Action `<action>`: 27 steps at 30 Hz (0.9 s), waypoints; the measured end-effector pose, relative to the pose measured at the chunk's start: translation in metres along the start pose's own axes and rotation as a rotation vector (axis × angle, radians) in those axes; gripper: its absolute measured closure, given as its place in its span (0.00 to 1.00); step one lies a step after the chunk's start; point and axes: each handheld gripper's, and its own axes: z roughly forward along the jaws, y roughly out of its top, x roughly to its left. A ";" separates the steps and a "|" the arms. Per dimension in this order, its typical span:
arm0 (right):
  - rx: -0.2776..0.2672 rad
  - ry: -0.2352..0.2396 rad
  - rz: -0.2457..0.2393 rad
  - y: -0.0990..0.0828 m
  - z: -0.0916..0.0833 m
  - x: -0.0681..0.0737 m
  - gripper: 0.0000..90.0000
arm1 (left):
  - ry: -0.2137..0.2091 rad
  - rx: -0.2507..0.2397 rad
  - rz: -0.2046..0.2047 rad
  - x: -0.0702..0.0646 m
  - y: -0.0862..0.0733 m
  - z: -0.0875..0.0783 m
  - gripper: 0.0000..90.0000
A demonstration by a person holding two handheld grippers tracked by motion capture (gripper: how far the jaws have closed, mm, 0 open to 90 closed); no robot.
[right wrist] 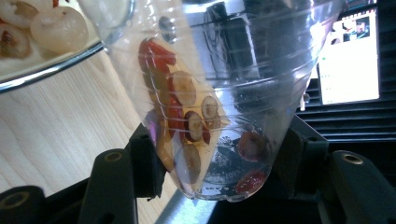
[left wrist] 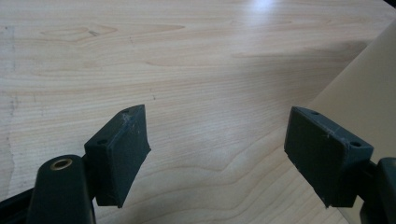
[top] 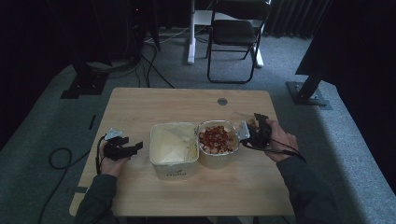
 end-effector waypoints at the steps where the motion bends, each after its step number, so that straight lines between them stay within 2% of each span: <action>1: 0.002 -0.005 -0.011 0.001 0.000 0.000 0.47 | -0.002 0.002 -0.003 0.000 -0.001 0.001 0.24; 5: 0.012 -0.041 -0.075 0.006 -0.002 0.000 0.48 | -0.003 0.010 -0.004 0.000 -0.003 0.002 0.25; 8: 0.016 -0.056 -0.099 0.008 -0.003 0.001 0.47 | -0.004 0.010 -0.005 0.001 -0.003 0.002 0.25; 9: 0.024 -0.073 -0.126 0.010 -0.004 0.000 0.47 | -0.003 0.010 -0.006 0.001 -0.003 0.002 0.25; 10: 0.024 -0.073 -0.126 0.010 -0.004 0.000 0.47 | -0.003 0.009 -0.005 0.000 -0.003 0.002 0.25; 15: 0.047 -0.125 -0.200 0.014 -0.004 0.002 0.48 | -0.002 0.003 -0.008 0.001 -0.003 0.002 0.25; 21: 0.053 -0.151 -0.243 0.018 -0.004 0.001 0.48 | -0.004 0.007 -0.006 0.001 -0.004 0.003 0.25; 27: 0.056 -0.209 -0.299 0.022 -0.007 0.000 0.48 | -0.001 0.010 -0.007 0.001 -0.005 0.004 0.25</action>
